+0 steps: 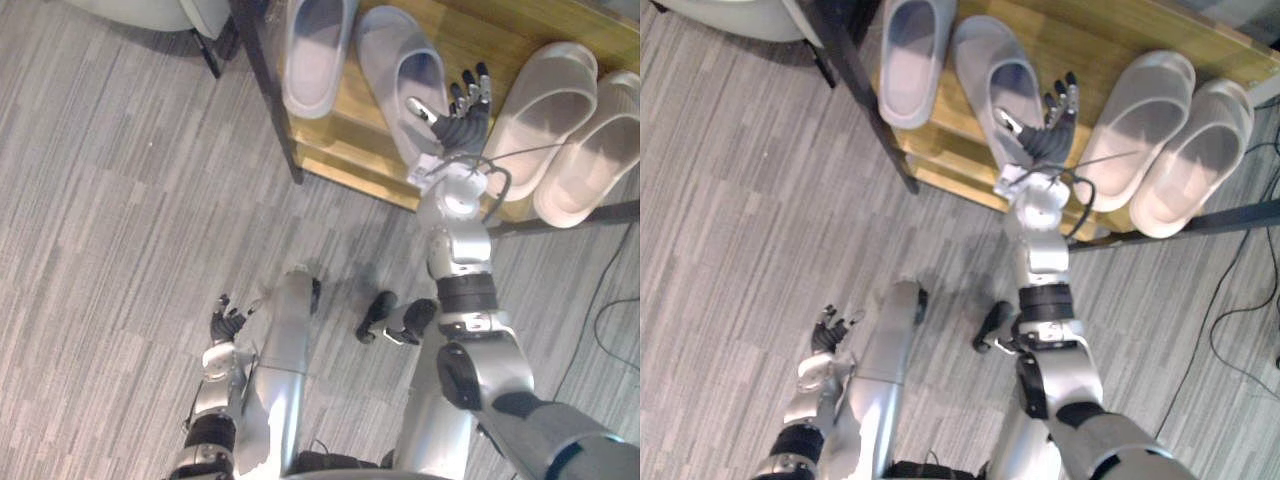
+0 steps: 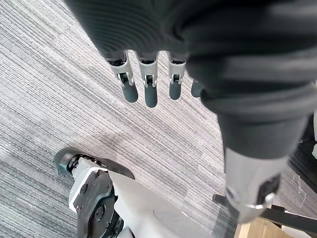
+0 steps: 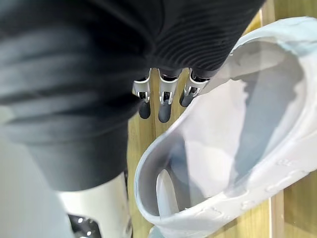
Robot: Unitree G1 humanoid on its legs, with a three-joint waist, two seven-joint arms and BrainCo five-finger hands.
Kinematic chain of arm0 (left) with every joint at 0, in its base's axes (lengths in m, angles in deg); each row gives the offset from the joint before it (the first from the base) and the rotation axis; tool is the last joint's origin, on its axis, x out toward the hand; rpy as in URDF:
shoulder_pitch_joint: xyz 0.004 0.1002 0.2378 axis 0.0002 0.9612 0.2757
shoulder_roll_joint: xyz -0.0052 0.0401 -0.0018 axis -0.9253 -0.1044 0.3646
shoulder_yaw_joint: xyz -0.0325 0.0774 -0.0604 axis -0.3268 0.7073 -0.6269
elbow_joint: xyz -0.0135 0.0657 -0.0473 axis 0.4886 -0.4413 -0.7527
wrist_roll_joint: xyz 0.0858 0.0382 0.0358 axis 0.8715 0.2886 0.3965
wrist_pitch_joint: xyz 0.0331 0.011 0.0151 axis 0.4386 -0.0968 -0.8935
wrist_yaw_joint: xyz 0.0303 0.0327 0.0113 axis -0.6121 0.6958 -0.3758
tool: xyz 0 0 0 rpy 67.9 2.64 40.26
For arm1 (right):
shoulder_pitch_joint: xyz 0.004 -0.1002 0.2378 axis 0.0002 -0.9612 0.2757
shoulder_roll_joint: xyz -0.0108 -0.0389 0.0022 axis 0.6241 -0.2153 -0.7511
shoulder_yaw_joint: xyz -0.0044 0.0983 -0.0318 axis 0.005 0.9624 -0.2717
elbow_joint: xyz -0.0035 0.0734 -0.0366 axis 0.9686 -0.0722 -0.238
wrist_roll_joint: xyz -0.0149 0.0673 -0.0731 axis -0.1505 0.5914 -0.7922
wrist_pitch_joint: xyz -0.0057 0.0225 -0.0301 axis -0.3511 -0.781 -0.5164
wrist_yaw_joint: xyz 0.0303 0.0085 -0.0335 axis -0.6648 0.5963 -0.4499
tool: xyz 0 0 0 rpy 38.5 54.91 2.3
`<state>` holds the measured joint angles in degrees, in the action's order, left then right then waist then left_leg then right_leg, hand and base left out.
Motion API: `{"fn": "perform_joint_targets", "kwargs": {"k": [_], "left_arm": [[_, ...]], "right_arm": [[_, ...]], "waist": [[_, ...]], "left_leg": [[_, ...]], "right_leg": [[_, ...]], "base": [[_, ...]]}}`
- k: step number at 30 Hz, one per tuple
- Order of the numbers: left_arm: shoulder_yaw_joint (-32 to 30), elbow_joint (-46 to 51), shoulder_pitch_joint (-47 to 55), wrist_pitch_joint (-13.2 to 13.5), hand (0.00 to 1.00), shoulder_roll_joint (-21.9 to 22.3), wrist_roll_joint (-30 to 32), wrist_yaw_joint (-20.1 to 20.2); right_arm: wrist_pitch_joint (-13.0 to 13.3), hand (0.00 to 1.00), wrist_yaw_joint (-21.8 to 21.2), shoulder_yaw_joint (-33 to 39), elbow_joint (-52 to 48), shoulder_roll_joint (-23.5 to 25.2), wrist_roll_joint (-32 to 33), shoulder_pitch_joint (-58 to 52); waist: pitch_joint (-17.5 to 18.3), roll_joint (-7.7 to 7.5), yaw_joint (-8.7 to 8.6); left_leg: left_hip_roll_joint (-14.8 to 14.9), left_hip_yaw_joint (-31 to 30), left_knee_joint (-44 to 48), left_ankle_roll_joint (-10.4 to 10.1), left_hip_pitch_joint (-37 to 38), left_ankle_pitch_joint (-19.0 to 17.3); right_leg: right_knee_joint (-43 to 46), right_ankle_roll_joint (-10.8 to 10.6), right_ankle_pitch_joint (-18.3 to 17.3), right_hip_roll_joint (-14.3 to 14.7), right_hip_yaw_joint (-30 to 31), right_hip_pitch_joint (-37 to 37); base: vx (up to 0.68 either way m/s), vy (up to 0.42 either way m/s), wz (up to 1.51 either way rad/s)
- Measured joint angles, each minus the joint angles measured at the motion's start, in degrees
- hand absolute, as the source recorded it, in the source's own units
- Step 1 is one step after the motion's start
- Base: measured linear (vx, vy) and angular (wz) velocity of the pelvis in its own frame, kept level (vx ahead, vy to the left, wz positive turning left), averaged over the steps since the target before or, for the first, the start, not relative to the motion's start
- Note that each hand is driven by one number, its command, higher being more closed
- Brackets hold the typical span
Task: Organize the slippers on the shoe rack
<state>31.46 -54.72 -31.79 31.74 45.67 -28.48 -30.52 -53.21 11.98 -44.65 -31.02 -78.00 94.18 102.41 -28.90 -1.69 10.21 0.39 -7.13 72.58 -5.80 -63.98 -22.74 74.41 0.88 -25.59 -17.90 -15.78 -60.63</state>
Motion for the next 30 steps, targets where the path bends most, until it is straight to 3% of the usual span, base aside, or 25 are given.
{"fn": "perform_joint_targets", "kwargs": {"k": [9,21,30], "left_arm": [[-0.01,-0.44,-0.5,-0.67,0.0,0.09,0.1,-0.41],[0.11,-1.17,-1.78,-1.31,0.0,0.76,0.56,-1.53],[0.13,-1.25,-2.15,-1.1,0.0,1.3,0.55,-1.62]], "right_arm": [[1.97,0.0,0.09,-0.09,0.0,1.6,7.03,0.55],[1.69,0.0,2.34,-0.15,0.21,6.39,13.81,4.78],[1.56,0.0,2.55,0.45,3.2,4.96,14.99,8.31]], "waist": [[-0.05,0.09,0.47],[-0.53,0.95,2.11],[-1.13,2.05,2.58]], "left_leg": [[-0.01,-0.34,-0.06,0.01,-0.13,-0.01],[-0.22,-1.15,-0.59,-0.24,-0.2,0.13],[-0.25,-1.51,-0.63,-0.52,-0.23,0.29]], "right_leg": [[-0.17,-0.01,-0.01,0.02,-0.43,0.13],[-0.72,0.08,-0.09,-0.04,-1.4,0.64],[-0.63,0.18,-0.14,-0.04,-1.68,0.68]], "base": [[-0.01,0.022,0.0],[-0.01,0.016,0.02],[-0.01,0.017,0.0]]}}
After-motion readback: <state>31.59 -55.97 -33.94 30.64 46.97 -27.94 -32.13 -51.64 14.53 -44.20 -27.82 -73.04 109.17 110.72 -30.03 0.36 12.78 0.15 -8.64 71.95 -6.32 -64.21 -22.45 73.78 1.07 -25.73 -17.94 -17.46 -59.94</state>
